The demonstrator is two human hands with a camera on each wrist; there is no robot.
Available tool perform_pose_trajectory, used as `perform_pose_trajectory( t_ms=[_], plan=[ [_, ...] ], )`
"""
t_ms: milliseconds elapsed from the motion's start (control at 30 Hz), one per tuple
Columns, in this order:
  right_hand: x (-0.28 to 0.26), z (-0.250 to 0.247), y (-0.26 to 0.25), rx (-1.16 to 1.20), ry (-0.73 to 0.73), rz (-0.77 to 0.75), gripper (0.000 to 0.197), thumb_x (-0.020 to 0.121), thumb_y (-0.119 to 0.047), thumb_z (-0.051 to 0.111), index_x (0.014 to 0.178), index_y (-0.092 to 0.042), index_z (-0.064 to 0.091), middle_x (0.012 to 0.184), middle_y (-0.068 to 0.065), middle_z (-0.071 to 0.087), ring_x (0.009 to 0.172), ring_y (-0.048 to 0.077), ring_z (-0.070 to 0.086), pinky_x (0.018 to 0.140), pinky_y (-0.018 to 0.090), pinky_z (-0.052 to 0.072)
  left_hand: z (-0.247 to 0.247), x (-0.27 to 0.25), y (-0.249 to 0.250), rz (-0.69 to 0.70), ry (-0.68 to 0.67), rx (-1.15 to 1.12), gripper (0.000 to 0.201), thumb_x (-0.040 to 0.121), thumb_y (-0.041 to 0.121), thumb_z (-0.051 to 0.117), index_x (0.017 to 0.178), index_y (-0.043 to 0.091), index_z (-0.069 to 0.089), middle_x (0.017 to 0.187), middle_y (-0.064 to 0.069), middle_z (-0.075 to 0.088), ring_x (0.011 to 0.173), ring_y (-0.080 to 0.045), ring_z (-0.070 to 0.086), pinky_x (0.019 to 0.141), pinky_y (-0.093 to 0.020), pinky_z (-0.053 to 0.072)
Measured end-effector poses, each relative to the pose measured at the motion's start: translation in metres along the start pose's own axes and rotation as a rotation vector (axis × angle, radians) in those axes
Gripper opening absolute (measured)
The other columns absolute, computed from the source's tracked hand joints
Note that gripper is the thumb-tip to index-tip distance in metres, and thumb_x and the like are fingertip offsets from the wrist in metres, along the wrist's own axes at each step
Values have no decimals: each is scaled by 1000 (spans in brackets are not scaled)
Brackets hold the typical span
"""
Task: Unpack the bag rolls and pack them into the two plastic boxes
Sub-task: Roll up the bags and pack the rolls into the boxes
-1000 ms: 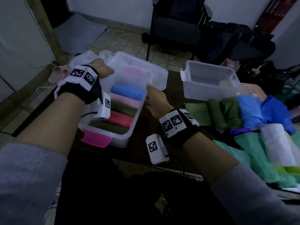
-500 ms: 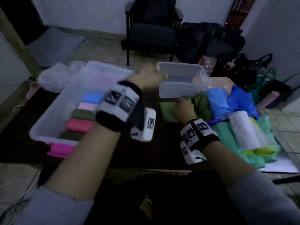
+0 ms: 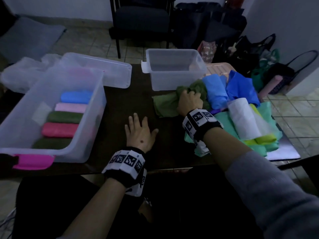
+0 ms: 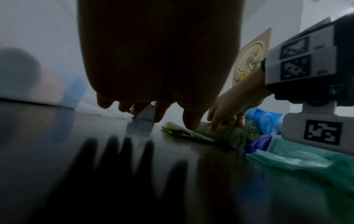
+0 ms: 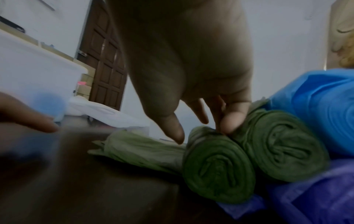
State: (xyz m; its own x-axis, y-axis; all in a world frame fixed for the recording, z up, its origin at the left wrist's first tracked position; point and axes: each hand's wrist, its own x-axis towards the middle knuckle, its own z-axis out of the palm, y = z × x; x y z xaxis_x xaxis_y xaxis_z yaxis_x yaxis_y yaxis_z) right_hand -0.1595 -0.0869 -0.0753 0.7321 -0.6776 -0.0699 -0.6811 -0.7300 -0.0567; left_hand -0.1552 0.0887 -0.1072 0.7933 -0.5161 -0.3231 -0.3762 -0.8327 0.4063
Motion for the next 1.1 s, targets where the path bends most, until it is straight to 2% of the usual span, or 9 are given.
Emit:
perform_pose_trajectory(
  t_ms=[167,500,633,700,800,867,933,1000,1100],
  plan=[
    [5,-4,-2,102,-10,35,39,92,-16,49,128,1,44,131,21,45,118,37,50,91,39,45,4,2,-8,-39,-143,38,69,96,48,34,150,24,0,156,-7,-20,144,-27,-18,115,-49,-5],
    [-10,10,-30,592,-193,60,75,84,-26,59,144,-12,17,137,22,40,123,37,45,100,39,39,18,1,-20,3,-126,147,68,95,59,15,148,28,-13,154,-3,-26,142,-23,-24,115,-44,-10],
    [-15,15,-41,644,-212,37,64,85,-35,60,140,-17,32,137,18,44,121,35,48,100,38,42,17,0,-20,10,-136,135,69,95,59,15,148,27,-14,154,-3,-26,142,-23,-24,115,-44,-11],
    [-16,14,-43,555,-243,4,50,93,-34,49,135,-9,38,138,20,41,122,37,46,101,43,42,14,-1,-20,11,-161,133,70,95,59,18,148,26,-14,154,-4,-27,142,-23,-25,115,-44,-11],
    [-21,7,-37,104,-172,-156,41,95,-21,38,133,-6,42,139,17,33,129,35,33,103,43,32,1,4,-23,31,-217,89,67,98,47,31,150,24,-5,156,-4,-21,143,-25,-19,116,-45,-4],
    [-25,1,-31,-129,-72,-327,44,94,-21,42,138,-16,39,143,12,28,133,34,26,106,48,26,-15,10,-26,65,-199,64,57,99,29,38,150,21,14,158,-8,-2,145,-28,-1,117,-44,11],
    [-26,-4,-26,-245,-101,-494,49,93,-22,48,141,-23,37,146,7,31,134,31,27,108,51,22,-31,16,-25,69,-137,17,45,97,15,40,142,15,38,151,-11,28,136,-30,30,109,-39,31],
    [-28,-6,-26,-291,-159,-543,50,92,-26,53,140,-28,39,144,6,36,133,29,29,109,53,20,-47,21,-22,3,-71,-43,38,97,14,42,134,11,49,139,-12,46,124,-29,46,98,-35,39],
    [-31,-10,-28,-331,-171,-571,53,89,-34,57,139,-33,40,142,7,37,133,29,28,109,56,17,-63,34,-16,-127,-28,-70,43,97,29,47,132,3,49,135,-16,50,121,-31,50,93,-35,42]
  ],
)
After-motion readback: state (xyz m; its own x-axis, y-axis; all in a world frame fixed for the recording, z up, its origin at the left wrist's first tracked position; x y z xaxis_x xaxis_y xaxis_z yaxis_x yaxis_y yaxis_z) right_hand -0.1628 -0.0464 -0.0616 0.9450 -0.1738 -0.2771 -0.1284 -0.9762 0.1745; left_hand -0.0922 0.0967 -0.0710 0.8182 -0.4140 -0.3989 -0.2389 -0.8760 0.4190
